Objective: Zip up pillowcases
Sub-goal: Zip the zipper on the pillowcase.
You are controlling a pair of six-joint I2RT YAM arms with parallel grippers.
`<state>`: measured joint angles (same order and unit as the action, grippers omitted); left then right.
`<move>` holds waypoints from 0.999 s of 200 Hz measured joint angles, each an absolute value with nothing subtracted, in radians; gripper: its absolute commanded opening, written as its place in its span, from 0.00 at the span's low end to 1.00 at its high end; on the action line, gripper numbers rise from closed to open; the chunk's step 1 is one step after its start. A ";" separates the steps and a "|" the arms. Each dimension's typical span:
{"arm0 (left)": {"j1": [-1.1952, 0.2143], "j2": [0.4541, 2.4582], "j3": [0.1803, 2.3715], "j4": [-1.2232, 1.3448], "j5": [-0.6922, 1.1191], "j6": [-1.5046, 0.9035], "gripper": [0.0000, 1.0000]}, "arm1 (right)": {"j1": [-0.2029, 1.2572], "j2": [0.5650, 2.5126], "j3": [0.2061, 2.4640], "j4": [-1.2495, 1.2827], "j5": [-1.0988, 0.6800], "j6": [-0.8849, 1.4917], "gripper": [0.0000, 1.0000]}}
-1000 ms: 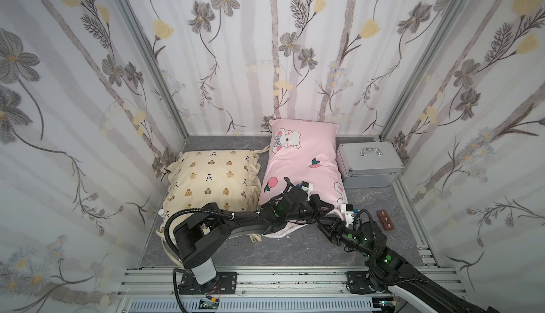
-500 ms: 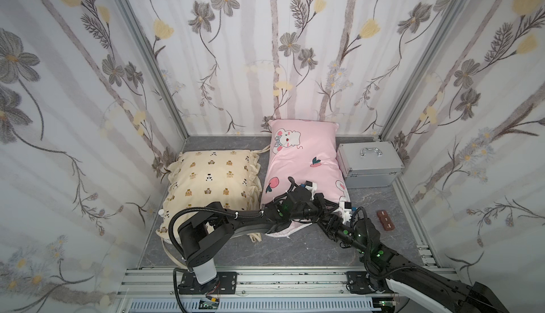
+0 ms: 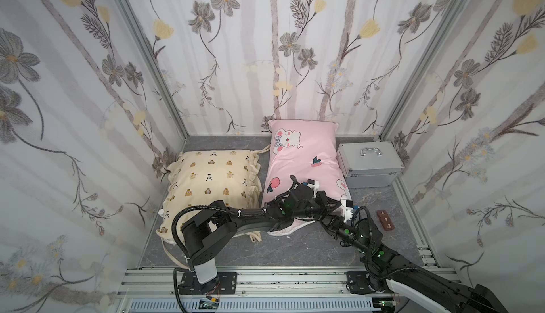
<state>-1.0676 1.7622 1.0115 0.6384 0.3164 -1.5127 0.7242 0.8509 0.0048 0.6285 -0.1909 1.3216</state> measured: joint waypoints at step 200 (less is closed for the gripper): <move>-1.039 1.745 0.910 0.700 0.319 -1.522 0.00 | 0.766 0.679 0.106 0.094 -0.189 1.296 0.78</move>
